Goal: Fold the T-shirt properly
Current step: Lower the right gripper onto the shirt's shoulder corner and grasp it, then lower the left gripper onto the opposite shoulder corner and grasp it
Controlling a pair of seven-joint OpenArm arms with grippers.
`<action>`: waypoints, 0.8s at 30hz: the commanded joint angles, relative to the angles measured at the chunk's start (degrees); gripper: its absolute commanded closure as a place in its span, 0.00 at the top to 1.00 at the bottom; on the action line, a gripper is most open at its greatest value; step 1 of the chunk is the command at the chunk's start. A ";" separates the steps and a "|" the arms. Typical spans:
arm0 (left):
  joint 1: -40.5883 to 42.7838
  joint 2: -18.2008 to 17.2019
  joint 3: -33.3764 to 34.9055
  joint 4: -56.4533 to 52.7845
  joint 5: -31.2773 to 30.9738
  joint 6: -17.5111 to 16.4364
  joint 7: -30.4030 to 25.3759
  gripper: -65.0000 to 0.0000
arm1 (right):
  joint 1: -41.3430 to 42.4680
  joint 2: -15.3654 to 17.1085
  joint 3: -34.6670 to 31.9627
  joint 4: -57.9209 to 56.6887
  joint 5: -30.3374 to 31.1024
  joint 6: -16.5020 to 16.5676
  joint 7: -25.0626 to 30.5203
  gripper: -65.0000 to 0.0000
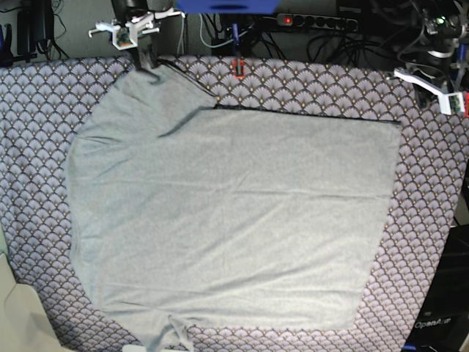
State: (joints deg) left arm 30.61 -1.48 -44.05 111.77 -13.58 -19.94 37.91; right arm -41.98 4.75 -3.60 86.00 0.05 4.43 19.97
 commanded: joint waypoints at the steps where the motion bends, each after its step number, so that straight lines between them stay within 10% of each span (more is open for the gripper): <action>1: 0.11 -0.59 -0.30 0.98 -0.44 0.03 -1.56 0.00 | -0.35 0.21 -0.05 0.03 -0.10 0.19 -4.45 0.14; 5: 0.11 -0.59 -0.39 0.98 -0.44 0.03 -1.56 0.00 | 0.70 0.21 -0.05 0.03 -0.10 0.19 -8.41 0.00; 24: -2.35 -0.15 -3.55 1.07 -0.53 -0.32 -1.21 0.00 | -2.20 1.97 0.04 12.69 -0.10 0.28 -8.76 0.00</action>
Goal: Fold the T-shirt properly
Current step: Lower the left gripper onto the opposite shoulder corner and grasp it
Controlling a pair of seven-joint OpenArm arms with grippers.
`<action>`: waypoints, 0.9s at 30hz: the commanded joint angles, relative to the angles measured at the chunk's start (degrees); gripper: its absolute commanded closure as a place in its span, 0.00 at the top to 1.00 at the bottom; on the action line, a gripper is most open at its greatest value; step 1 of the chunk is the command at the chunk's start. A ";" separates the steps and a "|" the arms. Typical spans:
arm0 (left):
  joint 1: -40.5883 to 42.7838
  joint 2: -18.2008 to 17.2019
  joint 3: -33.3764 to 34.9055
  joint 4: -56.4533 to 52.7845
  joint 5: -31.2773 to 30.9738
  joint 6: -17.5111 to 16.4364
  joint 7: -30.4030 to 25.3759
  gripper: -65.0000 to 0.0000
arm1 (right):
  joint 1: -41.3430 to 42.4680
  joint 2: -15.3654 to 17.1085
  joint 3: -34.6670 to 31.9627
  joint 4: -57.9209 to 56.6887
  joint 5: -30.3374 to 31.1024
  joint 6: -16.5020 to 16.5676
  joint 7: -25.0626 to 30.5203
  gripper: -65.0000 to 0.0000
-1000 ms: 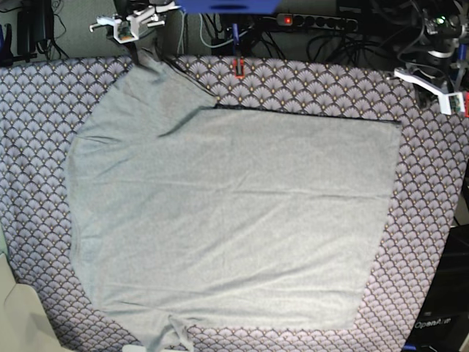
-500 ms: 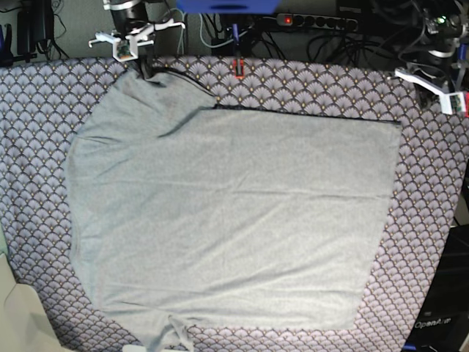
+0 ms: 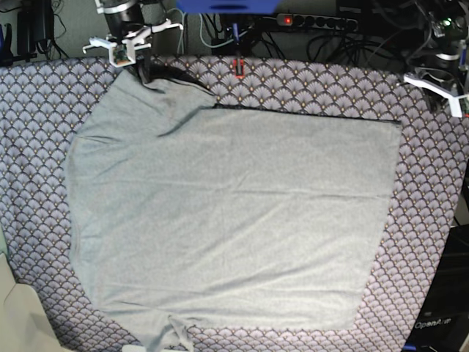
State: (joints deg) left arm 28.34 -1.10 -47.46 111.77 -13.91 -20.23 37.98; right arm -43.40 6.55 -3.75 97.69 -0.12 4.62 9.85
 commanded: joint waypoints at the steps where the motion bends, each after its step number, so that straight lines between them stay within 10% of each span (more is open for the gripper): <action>1: -0.60 -0.52 -0.05 1.07 -0.20 -0.04 -1.19 0.00 | -0.78 0.18 0.19 1.52 0.08 0.08 1.36 0.00; 10: -2.89 -0.52 -0.49 0.37 -0.11 0.40 -0.75 0.01 | -0.87 0.27 0.19 2.49 0.08 0.08 1.27 0.00; 16: -5.79 -0.43 -0.58 -2.36 -0.11 -0.04 2.59 0.40 | -0.87 0.27 0.19 2.31 0.08 0.17 1.27 0.00; 27: -12.82 -0.96 0.03 -16.16 -0.20 -3.02 2.59 0.41 | -0.87 0.35 0.19 2.22 0.08 0.26 1.01 0.00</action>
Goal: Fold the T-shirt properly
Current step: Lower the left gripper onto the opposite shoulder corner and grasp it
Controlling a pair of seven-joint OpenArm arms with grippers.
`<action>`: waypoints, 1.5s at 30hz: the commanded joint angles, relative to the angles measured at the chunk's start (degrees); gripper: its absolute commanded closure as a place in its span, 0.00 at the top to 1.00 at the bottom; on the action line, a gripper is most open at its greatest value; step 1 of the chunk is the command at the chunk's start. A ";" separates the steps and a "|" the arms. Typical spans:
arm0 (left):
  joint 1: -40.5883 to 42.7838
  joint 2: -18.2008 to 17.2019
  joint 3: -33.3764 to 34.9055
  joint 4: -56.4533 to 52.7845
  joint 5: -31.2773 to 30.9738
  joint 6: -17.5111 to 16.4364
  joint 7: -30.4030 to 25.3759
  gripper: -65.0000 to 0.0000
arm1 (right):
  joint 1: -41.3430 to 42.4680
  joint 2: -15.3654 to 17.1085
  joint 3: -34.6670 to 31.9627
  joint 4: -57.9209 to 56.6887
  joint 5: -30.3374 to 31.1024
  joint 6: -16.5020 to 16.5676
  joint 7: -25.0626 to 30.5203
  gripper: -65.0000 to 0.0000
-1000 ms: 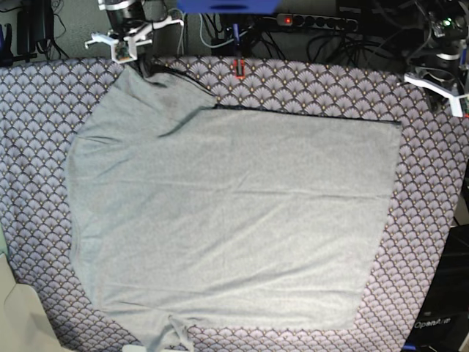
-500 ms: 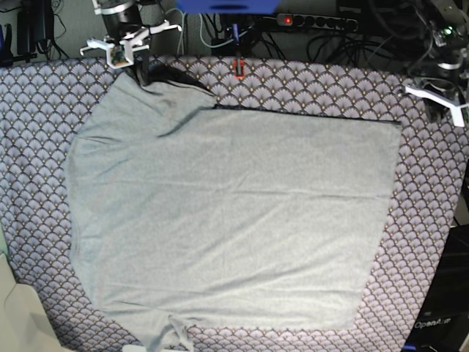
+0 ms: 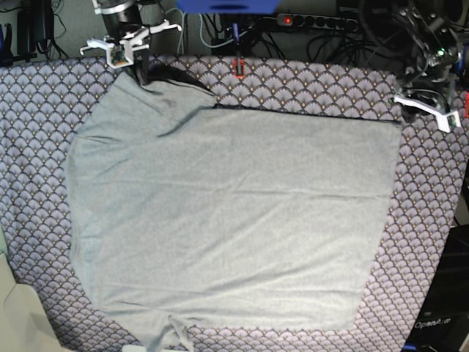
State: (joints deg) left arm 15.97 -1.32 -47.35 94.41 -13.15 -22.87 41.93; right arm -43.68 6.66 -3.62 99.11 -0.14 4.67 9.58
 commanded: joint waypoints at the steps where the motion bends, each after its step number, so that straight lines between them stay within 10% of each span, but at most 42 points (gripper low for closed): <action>1: -1.07 -0.74 -0.08 0.49 -0.88 -1.61 -1.36 0.41 | -0.49 0.25 0.06 0.80 0.10 0.21 0.66 0.00; 36: -8.63 -0.48 1.24 -13.84 0.97 -2.67 -4.70 0.40 | 0.65 1.39 0.06 0.80 0.10 0.21 -1.98 0.00; 42: -8.45 -0.39 2.39 -13.84 1.06 -2.67 -4.44 0.00 | 0.65 1.39 0.06 0.80 0.10 0.21 -1.98 0.00; 45: -8.19 -0.48 2.65 -13.75 1.06 -2.67 -4.35 0.00 | 0.65 1.39 0.06 0.80 0.10 0.21 -1.98 0.00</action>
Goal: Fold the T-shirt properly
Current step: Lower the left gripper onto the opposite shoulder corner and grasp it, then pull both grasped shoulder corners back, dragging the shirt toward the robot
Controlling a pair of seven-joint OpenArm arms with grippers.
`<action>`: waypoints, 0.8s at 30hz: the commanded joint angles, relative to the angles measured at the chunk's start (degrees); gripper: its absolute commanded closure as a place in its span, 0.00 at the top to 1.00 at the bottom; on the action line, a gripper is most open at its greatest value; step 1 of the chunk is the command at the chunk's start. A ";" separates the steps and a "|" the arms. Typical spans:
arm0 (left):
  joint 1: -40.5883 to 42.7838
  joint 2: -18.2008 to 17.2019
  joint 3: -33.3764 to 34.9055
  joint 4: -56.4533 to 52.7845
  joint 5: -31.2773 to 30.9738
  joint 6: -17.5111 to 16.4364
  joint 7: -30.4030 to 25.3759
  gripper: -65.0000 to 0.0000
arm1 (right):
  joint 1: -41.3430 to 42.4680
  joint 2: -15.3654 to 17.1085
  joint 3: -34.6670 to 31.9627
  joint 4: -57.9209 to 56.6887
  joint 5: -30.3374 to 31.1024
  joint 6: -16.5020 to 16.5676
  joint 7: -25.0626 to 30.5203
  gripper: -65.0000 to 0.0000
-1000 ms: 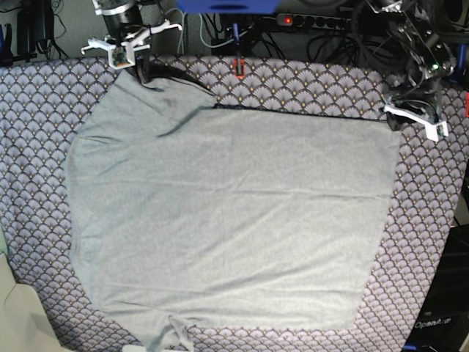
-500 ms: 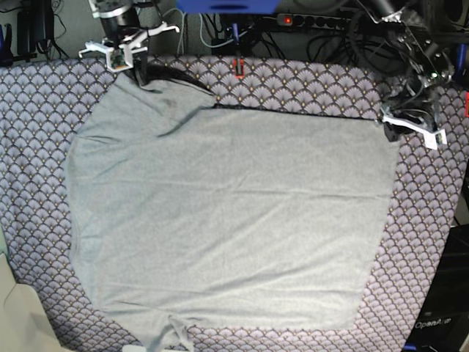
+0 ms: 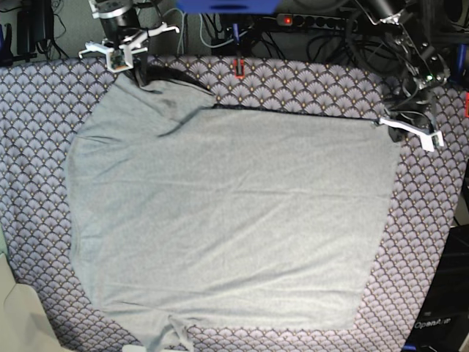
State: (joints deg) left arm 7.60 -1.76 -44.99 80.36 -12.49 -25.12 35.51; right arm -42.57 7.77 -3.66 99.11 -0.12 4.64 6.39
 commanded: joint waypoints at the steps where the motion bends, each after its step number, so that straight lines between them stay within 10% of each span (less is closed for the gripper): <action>1: 0.62 -0.13 0.29 0.65 0.40 -0.41 2.08 0.00 | -0.47 0.27 0.10 0.80 0.08 0.23 1.21 0.00; 24: 4.93 -0.31 -0.24 14.72 0.14 -0.41 7.53 0.00 | -5.92 0.27 3.79 7.22 0.08 0.32 4.20 0.00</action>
State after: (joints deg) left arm 12.78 -1.26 -44.97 93.86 -12.08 -25.58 43.97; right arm -47.86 7.77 -0.10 105.47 -0.16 4.69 9.15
